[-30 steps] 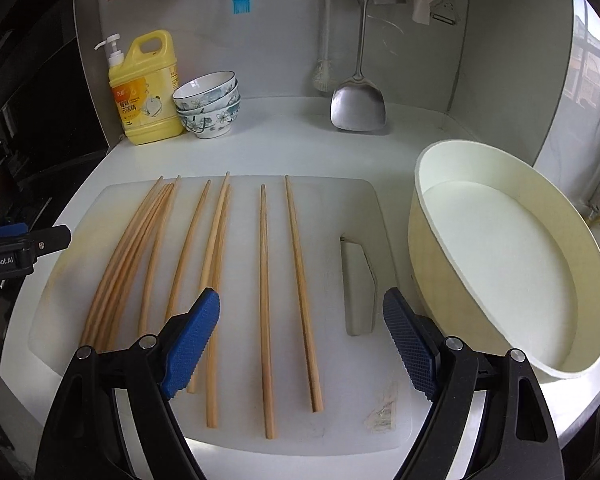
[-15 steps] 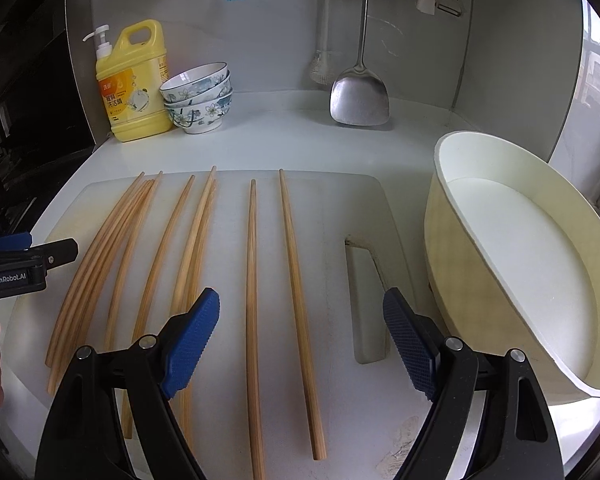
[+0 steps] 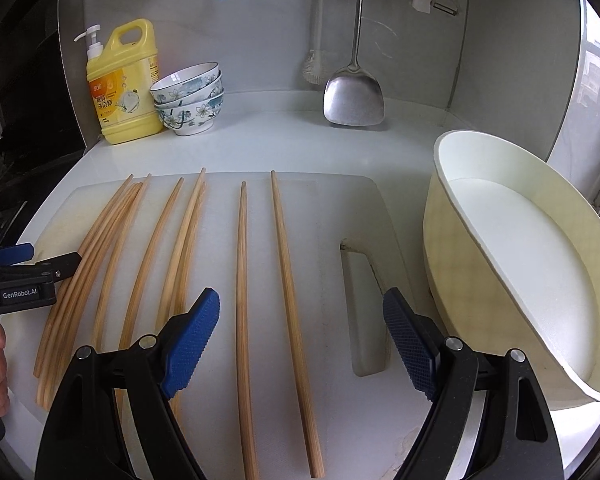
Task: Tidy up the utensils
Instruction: 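Lower both open grippers toward the wooden chopsticks on the cutting board, then close the left gripper on one chopstick while the right gripper closes on another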
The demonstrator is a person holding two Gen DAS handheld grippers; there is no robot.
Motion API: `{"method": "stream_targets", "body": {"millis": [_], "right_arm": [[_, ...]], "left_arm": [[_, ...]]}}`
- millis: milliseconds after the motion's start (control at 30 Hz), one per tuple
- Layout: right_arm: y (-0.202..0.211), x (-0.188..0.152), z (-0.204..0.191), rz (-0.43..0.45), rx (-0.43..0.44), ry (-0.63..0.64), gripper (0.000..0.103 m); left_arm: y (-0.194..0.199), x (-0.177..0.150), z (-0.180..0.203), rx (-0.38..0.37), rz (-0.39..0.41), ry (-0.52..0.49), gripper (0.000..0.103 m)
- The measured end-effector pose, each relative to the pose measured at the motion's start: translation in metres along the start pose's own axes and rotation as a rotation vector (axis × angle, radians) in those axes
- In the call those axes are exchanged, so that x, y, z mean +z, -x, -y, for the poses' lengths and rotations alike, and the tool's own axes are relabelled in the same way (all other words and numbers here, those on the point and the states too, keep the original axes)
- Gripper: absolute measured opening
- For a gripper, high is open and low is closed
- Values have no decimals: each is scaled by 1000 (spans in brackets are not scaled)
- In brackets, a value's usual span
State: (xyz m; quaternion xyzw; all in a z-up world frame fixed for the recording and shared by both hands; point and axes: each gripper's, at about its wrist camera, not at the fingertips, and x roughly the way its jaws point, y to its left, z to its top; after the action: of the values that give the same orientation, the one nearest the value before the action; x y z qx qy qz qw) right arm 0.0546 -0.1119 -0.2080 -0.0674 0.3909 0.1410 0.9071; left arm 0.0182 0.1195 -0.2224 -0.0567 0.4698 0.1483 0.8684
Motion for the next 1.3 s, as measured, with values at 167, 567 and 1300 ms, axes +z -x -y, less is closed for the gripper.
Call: {"method": "stream_targets", "body": {"millis": [167, 567, 1300], "right_arm": [[-4, 2, 0, 2, -6, 10, 80], [-16, 3, 4, -18, -54, 38, 55], [-19, -2, -14, -35, -13, 123, 18]], "left_arm": [[-3, 3, -6, -1, 10, 25, 98], [2, -1, -14, 20, 20, 41, 97], [8, 2, 15, -50, 41, -44, 32]]}}
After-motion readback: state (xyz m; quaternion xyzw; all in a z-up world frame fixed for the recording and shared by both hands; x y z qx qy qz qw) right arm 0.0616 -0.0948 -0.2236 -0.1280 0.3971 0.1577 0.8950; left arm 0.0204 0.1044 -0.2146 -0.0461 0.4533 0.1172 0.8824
